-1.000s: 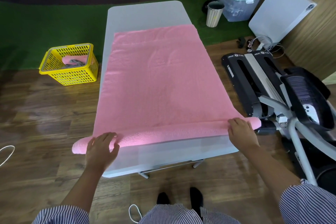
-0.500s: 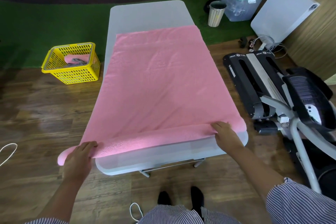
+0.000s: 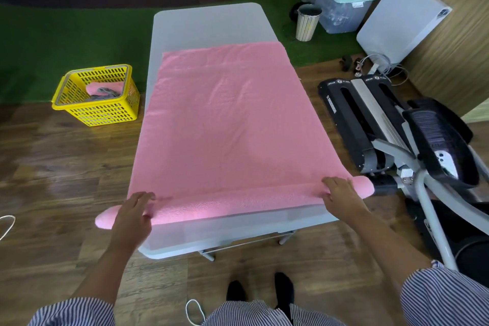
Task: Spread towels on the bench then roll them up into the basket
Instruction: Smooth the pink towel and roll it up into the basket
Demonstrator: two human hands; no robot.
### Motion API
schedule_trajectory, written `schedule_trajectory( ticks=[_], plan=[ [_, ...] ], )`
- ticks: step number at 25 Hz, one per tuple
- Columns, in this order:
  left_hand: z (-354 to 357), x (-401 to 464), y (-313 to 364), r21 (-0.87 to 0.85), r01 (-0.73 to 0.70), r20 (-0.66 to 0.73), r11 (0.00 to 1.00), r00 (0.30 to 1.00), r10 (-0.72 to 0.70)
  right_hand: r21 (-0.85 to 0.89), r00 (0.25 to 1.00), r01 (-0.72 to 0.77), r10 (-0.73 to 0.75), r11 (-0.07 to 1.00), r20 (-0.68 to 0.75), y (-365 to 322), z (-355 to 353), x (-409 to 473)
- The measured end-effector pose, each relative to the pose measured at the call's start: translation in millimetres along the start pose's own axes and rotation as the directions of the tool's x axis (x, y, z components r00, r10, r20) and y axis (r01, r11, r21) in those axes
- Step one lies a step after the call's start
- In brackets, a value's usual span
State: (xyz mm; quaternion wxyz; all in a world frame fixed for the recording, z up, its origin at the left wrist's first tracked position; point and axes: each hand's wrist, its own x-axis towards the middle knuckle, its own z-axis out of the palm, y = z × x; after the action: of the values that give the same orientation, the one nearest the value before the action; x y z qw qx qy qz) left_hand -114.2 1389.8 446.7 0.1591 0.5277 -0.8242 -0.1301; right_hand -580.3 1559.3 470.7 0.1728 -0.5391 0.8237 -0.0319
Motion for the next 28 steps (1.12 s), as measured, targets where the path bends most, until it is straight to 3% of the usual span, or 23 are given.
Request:
schedule_trajectory(
  ticks=[3,6,9,13,16,21,25,28],
  plan=[
    [1,-10,2,0.067,0.035,-0.098,0.997,0.995,-0.028,0.028,0.991,0.040,-0.036,0.999,-0.128,0,4,1],
    [8,-15,5,0.158,0.005,-0.127,0.987,0.992,0.015,0.004,0.995,0.057,-0.056,0.998,-0.082,0,9,1],
    [14,-13,-3,0.210,-0.043,-0.036,0.977,0.998,0.052,-0.066,0.996,0.089,-0.088,0.994,0.019,-2,6,2],
    [4,-16,7,0.215,0.016,0.094,0.976,0.995,-0.037,-0.126,0.997,0.071,-0.067,0.989,0.042,0,-3,5],
    [-6,-12,16,0.253,0.043,0.111,0.967,0.991,-0.073,-0.133,0.994,0.071,-0.058,0.989,0.098,4,-8,7],
    [2,0,22,0.228,-0.094,0.069,0.969,0.994,0.080,-0.100,0.990,0.104,-0.113,0.990,-0.084,2,-4,11],
    [18,-1,35,0.228,-0.045,0.187,0.973,0.982,0.002,-0.149,0.993,0.116,-0.110,0.982,0.050,-2,3,8],
    [15,2,46,0.213,0.012,0.175,0.977,0.983,-0.050,-0.205,0.994,0.092,-0.076,0.974,0.084,-3,0,10]
  ],
)
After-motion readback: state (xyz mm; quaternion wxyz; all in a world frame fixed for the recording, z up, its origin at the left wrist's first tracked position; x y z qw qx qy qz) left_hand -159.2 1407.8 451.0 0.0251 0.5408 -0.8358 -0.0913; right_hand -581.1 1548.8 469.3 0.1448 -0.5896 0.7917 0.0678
